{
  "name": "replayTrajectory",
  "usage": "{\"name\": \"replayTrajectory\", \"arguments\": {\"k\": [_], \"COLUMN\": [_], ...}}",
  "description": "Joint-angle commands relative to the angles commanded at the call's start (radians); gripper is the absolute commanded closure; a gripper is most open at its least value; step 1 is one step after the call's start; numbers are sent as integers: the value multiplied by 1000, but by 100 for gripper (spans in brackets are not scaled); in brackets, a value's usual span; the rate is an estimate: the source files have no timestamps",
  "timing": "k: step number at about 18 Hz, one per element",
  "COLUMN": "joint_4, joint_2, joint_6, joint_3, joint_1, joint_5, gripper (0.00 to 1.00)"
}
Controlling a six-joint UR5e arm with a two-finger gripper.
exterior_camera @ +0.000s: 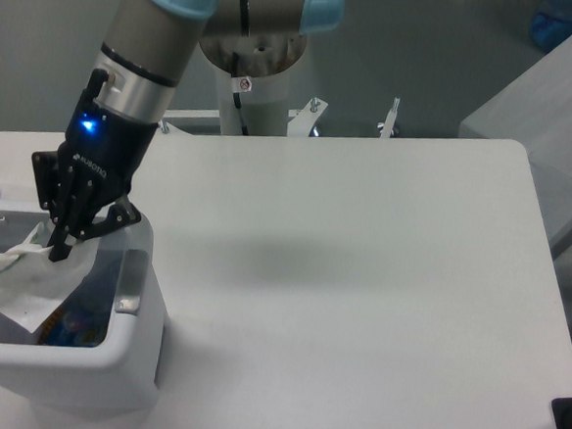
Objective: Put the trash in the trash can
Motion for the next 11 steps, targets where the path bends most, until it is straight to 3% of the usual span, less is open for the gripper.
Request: {"name": "replayTrajectory", "arguments": {"k": [6, 11], "joint_4": [-2, 5], "joint_2": [14, -6], "joint_6": [-149, -152], "joint_3": [4, 116], "joint_1": [20, 135], "joint_5": [-6, -21], "gripper": [0, 0]}}
